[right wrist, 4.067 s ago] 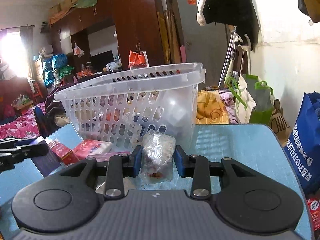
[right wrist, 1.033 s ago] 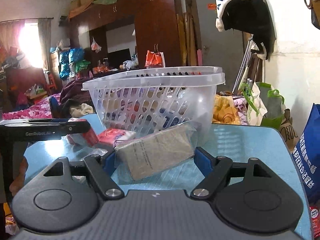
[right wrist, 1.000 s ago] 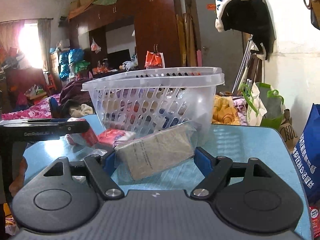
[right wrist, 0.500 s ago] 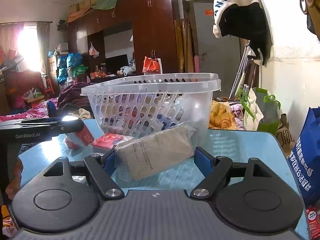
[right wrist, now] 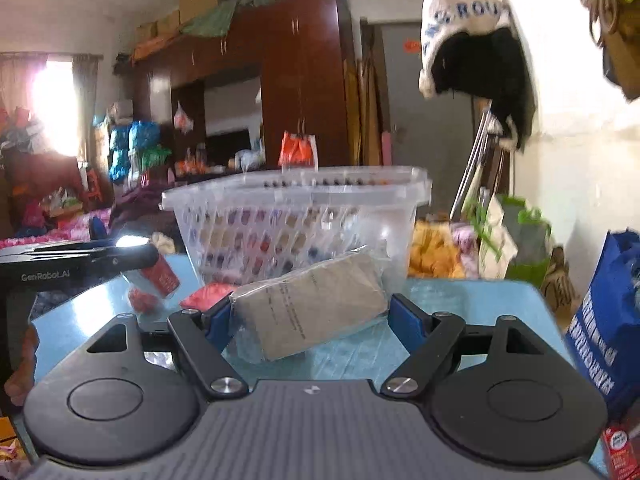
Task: Organize objects
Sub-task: 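Carry both items over the white basket and open both tools, then grasp clear-wrapped grey box with left tool while right grasps purple box, then carry both boxes over the white basket and open both tools, then grasp red wrapped ball with left tool while right grasps pink tissue pack, then carry ball and tissue pack over the white basket and open both tools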
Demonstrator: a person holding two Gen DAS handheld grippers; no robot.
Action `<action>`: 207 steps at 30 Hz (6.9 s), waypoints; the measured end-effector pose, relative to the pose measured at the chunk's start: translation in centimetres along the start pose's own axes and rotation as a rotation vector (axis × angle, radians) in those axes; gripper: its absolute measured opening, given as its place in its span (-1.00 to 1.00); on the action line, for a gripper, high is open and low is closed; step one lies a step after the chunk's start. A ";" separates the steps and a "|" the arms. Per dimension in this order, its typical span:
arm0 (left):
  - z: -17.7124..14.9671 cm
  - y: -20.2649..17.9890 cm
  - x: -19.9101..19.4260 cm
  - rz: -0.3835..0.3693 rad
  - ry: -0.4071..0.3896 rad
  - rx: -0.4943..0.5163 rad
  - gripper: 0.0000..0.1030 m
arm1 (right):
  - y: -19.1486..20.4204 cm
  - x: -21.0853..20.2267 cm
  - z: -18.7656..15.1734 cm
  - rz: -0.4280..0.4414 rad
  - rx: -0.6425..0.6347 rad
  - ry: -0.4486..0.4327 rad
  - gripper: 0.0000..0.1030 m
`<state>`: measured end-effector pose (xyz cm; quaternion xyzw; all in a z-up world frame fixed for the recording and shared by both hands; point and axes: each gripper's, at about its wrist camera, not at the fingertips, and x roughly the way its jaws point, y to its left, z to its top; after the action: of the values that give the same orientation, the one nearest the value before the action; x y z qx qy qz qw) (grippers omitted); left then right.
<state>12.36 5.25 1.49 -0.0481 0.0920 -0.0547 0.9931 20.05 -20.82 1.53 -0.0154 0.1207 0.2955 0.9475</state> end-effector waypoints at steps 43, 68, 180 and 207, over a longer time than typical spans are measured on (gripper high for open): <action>6.3 -2.3 3.5 0.010 0.024 0.058 0.72 | 0.4 3.8 7.9 -0.046 -0.033 -0.009 1.00; -2.1 -4.8 2.2 0.033 0.314 0.142 -0.26 | -0.5 4.1 -0.1 -0.035 0.102 0.252 1.00; 0.6 7.9 3.3 0.160 0.317 -0.020 0.80 | 9.1 11.8 1.1 -0.045 -0.104 0.341 0.57; -0.8 0.0 3.8 0.057 0.255 0.018 -0.03 | -2.0 4.5 -0.1 -0.105 0.064 0.260 0.58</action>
<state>15.89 4.74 0.04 -0.0294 0.2184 -0.0331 0.9749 24.77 -19.98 0.28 -0.0295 0.2509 0.2368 0.9381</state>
